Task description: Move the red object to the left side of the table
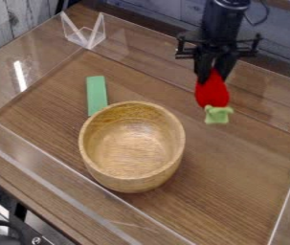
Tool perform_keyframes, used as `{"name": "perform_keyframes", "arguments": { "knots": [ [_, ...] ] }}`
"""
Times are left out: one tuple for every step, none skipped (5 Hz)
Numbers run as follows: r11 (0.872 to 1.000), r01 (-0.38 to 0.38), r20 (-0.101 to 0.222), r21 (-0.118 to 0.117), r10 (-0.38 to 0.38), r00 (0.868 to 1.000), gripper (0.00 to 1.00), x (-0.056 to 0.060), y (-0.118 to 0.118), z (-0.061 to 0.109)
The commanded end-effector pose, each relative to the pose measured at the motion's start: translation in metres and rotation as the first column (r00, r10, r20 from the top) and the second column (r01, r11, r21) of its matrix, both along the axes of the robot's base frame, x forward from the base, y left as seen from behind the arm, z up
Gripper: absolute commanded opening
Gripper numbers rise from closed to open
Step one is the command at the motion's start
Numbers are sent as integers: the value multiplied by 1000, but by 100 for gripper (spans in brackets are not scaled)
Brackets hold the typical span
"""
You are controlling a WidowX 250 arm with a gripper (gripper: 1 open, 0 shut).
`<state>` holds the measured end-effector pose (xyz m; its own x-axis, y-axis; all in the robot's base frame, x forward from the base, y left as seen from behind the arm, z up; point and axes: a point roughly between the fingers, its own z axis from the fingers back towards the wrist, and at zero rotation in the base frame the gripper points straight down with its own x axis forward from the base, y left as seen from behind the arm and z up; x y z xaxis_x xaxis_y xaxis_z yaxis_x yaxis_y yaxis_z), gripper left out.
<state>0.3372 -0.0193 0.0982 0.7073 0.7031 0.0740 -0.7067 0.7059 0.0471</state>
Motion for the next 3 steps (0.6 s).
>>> {"name": "perform_keyframes", "arguments": {
  "knots": [
    [1000, -23, 63, -3, 24, 998, 0, 13, 0, 9],
    [999, -40, 69, 1, 40, 997, 0, 21, 1, -1],
    [999, -42, 72, 1, 42, 997, 0, 27, 3, -1]
  ]
}}
